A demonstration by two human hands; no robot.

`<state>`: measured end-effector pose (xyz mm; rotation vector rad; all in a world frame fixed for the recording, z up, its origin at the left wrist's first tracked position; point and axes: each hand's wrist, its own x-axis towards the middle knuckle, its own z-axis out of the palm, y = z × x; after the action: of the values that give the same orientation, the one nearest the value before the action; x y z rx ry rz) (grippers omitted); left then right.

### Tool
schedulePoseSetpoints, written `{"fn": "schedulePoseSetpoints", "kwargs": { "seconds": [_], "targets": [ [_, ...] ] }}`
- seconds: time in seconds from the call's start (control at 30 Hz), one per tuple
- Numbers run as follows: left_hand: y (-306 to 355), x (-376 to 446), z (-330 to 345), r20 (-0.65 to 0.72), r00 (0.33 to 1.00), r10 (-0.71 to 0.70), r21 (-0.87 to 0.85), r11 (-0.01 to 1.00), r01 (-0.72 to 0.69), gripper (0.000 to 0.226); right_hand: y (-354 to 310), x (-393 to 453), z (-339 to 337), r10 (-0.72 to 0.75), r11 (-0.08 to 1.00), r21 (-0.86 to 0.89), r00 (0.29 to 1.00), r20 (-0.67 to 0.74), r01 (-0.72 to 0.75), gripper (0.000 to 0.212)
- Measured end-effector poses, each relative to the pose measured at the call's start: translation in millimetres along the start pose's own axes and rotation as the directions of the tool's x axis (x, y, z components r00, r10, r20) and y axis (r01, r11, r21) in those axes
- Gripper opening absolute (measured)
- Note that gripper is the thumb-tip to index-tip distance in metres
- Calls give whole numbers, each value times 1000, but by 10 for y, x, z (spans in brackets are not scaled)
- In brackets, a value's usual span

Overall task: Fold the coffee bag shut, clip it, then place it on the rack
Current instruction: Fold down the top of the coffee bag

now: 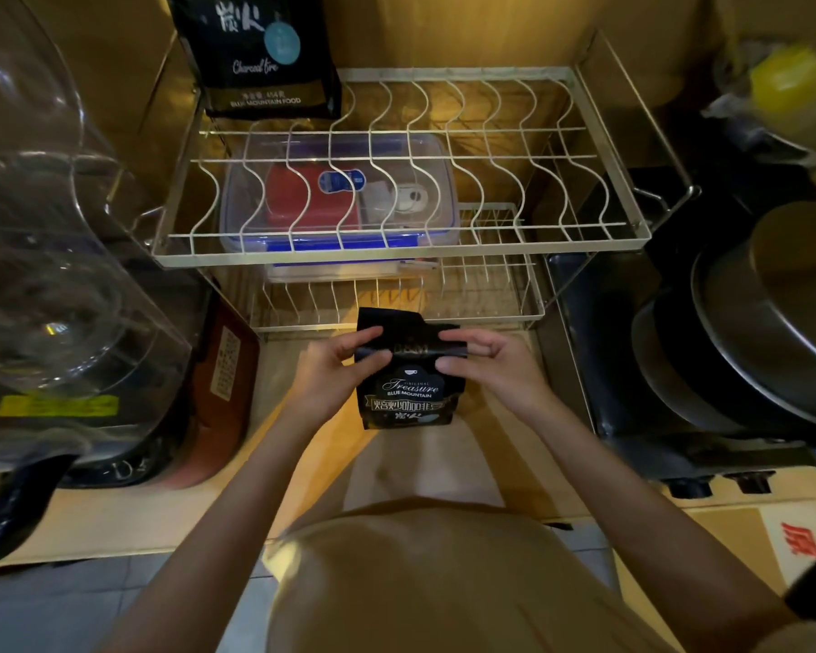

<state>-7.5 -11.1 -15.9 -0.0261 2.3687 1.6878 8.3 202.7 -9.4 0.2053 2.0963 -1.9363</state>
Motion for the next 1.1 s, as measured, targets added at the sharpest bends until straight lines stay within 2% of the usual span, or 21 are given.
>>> {"fn": "schedulePoseSetpoints", "kwargs": {
  "seconds": [0.07,0.17,0.27,0.37,0.47,0.53,0.6,0.67,0.73,0.83,1.1],
  "targets": [
    [-10,11,-40,30,998,55,149,987,-59,42,3,10,-6,-3,997,-77,1000,15,4,37],
    [5,37,-63,62,994,89,233,967,-101,35,-40,23,-1,-36,990,-137,999,-18,34,32],
    [0,54,-76,94,989,117,237,962,-136,28,-46,30,7,-100,971,-224,993,-59,85,32],
    [-15,60,-76,50,991,123,216,968,-131,25,-39,35,18,-133,945,-313,983,-124,89,32],
    [-41,76,-73,-10,993,116,192,975,-112,22,-53,51,25,-171,912,-394,977,-124,110,29],
    [-47,72,-81,22,994,108,124,986,-110,17,-52,70,21,-195,898,-418,976,-97,138,25],
    [-48,50,-76,58,997,45,-38,998,-43,16,-29,100,8,-193,907,-388,980,-42,162,20],
    [-61,15,-45,51,998,-35,-206,977,45,16,-36,100,1,-126,961,-245,992,13,125,21],
    [-72,-12,3,17,997,-76,-290,954,77,13,-38,80,3,-66,994,-88,997,41,70,27],
    [-62,-23,52,-15,997,-82,-344,936,71,12,10,89,-2,-59,998,4,998,15,59,24],
    [-56,47,140,-47,993,-112,-379,922,86,14,66,151,37,-94,996,-9,993,-68,94,13]
  ]
}}
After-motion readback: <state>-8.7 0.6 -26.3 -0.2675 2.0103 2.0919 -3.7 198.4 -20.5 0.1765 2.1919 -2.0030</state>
